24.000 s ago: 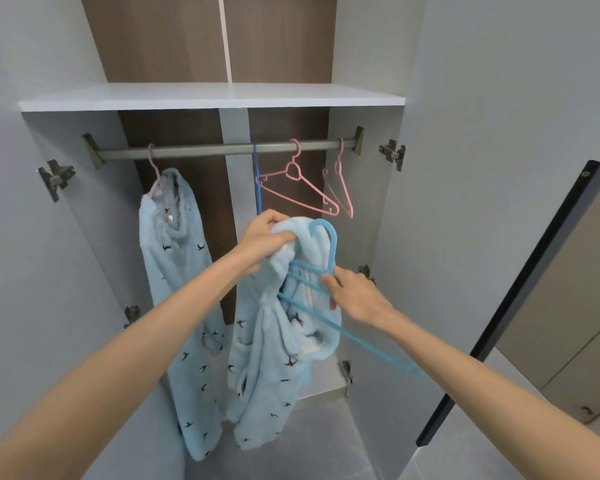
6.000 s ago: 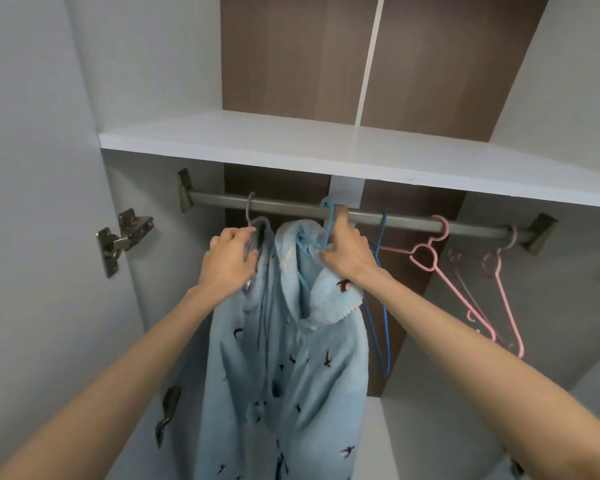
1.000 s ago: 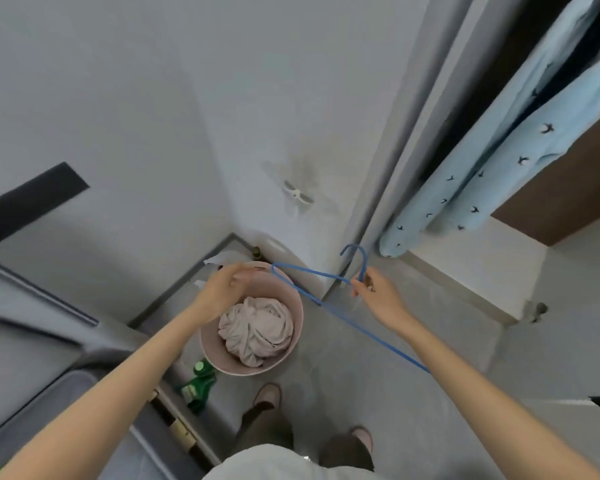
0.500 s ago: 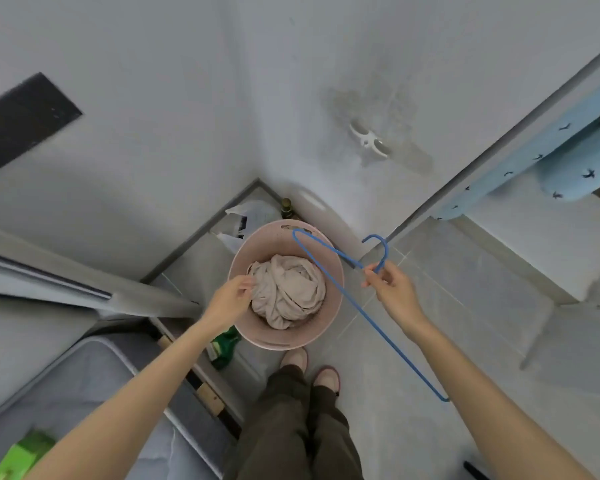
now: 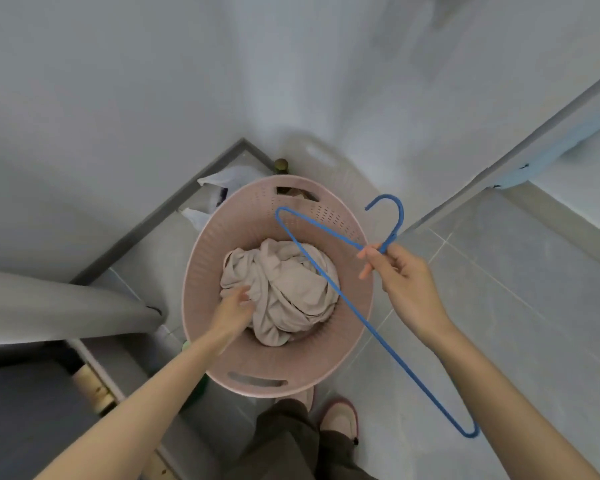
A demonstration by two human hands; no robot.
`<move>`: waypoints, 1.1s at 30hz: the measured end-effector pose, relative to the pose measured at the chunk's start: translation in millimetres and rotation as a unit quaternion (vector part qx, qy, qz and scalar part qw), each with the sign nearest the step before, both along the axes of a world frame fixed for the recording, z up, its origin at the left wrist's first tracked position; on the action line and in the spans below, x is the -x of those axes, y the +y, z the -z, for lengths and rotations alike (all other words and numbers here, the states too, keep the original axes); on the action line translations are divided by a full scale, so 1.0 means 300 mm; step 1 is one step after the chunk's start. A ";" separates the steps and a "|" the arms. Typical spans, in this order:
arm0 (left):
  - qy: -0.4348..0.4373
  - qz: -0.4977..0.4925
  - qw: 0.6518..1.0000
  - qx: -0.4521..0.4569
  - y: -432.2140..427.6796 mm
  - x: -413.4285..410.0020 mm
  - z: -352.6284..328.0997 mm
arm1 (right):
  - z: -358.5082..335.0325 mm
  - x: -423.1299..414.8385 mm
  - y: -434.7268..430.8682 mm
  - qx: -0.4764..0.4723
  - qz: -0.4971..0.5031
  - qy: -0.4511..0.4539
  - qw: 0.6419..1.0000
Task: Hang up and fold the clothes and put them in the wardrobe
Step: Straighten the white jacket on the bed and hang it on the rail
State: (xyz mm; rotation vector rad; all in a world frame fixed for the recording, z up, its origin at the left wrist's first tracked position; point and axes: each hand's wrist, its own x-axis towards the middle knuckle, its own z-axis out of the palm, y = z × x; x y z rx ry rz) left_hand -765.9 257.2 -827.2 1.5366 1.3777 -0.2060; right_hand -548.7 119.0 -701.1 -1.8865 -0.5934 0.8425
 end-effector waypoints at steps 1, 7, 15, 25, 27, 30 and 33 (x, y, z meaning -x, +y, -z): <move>0.000 -0.021 1.000 0.015 0.007 -0.023 0.066 | 0.046 -0.006 0.006 -0.005 -0.001 -0.002 1.000; -0.021 -0.155 0.985 0.075 0.058 -0.158 0.393 | 0.262 -0.050 0.037 -0.014 -0.012 0.016 1.000; 0.064 -0.174 0.981 0.064 0.066 -0.245 0.640 | 0.363 -0.105 0.053 0.001 0.008 0.028 1.000; 0.072 -0.157 0.980 -0.097 0.043 -0.248 0.696 | 0.359 -0.105 0.020 -0.013 0.028 0.008 0.999; 0.003 -0.147 0.982 -0.116 0.032 -0.202 0.660 | 0.340 -0.097 0.009 -0.017 0.033 0.012 0.999; -0.038 -0.112 0.982 -0.149 0.017 -0.182 0.570 | 0.301 -0.077 -0.015 -0.019 0.026 -0.008 0.999; -0.080 -0.050 0.973 -0.212 0.000 -0.205 0.442 | 0.247 -0.050 -0.046 -0.020 0.026 -0.019 0.999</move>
